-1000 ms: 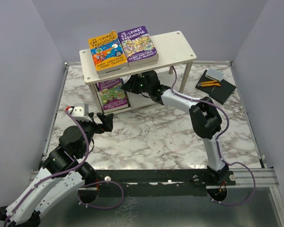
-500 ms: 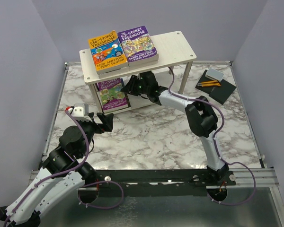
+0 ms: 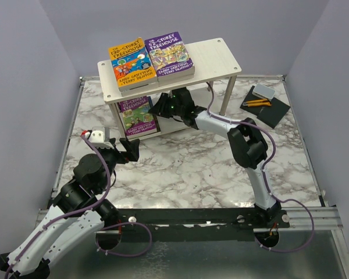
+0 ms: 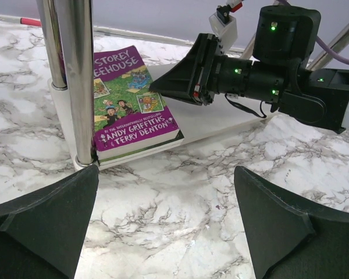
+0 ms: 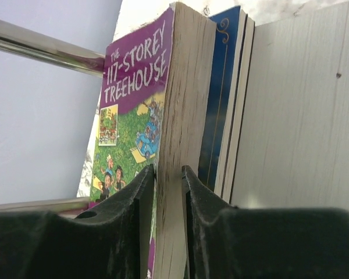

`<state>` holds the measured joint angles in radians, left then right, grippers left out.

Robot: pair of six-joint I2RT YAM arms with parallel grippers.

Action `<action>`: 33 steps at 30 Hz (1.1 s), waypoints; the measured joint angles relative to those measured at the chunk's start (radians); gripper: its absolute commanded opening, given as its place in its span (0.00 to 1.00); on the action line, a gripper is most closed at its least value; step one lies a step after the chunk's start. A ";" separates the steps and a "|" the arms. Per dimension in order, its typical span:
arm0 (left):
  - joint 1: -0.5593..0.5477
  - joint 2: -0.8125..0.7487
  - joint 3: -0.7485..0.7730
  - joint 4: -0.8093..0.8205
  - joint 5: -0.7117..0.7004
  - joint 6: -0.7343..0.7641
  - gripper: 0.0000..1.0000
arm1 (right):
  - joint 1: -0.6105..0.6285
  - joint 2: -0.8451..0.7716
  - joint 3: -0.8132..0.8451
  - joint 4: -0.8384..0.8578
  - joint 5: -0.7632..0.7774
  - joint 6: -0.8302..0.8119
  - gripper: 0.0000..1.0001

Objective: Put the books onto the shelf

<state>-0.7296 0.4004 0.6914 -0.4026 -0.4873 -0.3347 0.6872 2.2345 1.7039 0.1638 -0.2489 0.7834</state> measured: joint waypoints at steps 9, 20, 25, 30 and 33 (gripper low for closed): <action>0.002 0.001 0.000 0.000 0.000 0.000 0.99 | -0.009 -0.178 -0.281 0.071 0.003 -0.010 0.43; 0.002 0.045 0.000 0.004 0.035 -0.001 0.99 | -0.021 -0.595 -0.636 0.118 0.035 -0.101 0.60; 0.002 0.099 0.000 0.016 0.118 0.000 0.99 | -0.022 -0.822 -0.750 0.071 0.064 -0.183 0.68; 0.002 0.143 0.000 0.035 0.187 0.002 0.99 | -0.022 -1.053 -0.825 -0.006 0.108 -0.259 0.82; 0.002 0.176 0.002 0.042 0.219 0.004 0.99 | -0.021 -1.193 -0.869 -0.064 0.161 -0.295 0.90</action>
<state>-0.7277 0.5766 0.6937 -0.3611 -0.2687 -0.3305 0.6659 1.0412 0.8349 0.0998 -0.0883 0.4881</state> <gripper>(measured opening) 0.990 0.839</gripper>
